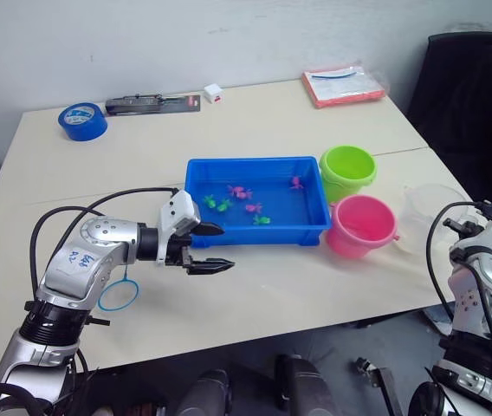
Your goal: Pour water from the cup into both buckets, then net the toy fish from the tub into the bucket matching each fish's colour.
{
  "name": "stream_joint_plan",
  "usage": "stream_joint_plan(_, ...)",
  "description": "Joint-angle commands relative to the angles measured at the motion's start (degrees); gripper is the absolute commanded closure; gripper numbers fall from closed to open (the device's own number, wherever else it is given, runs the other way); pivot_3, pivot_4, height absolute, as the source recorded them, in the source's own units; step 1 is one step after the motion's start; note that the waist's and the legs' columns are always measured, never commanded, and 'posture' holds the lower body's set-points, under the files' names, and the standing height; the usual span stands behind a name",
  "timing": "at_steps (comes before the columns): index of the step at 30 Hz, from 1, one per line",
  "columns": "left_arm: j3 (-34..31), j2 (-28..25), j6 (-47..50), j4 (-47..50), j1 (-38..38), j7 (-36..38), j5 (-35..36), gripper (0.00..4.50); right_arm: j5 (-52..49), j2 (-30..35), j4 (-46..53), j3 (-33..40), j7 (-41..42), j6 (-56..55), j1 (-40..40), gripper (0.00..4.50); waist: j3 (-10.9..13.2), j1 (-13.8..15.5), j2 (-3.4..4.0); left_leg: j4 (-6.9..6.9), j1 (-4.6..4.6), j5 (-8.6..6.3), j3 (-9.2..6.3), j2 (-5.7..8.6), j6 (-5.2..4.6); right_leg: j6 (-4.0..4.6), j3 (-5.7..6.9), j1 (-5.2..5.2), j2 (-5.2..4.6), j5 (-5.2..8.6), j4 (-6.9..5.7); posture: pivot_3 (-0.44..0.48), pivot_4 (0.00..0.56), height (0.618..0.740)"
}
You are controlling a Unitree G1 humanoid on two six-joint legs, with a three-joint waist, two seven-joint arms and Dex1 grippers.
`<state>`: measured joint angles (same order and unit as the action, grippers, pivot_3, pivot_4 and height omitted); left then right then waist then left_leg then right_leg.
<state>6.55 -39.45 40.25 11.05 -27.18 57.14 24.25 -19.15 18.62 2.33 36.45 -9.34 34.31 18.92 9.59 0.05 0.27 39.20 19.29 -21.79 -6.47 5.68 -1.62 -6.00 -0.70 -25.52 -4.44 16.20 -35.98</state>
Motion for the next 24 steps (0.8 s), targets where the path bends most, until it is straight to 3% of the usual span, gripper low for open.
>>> stream_joint_plan(1, -1.39, -0.77, -0.08, 2.04, -0.18, 0.07, 0.80, 0.00, -0.30, 1.03, 3.65, 1.06, -0.27, 0.71, -1.83, 3.82, 0.00, 0.01, 0.00, 0.00, 0.00, 0.00, 0.00, 0.00, 0.00, 0.00, 0.00, 0.00, 0.00, 0.00, 0.00, 0.000, 0.150, 0.740)
stream_joint_plan(24, -1.22, 1.17, 2.10, 3.94, -2.25, -1.59, 3.33, 0.00, -2.81, 6.48, 13.96, 0.25, 4.65, 4.90, -3.47, 3.82, -0.01, -0.13, 0.11, -0.05, 0.01, 0.00, 0.07, -0.01, 0.00, 0.00, -0.08, -0.06, 0.02, 0.00, 0.00, 0.000, 0.150, 0.740)
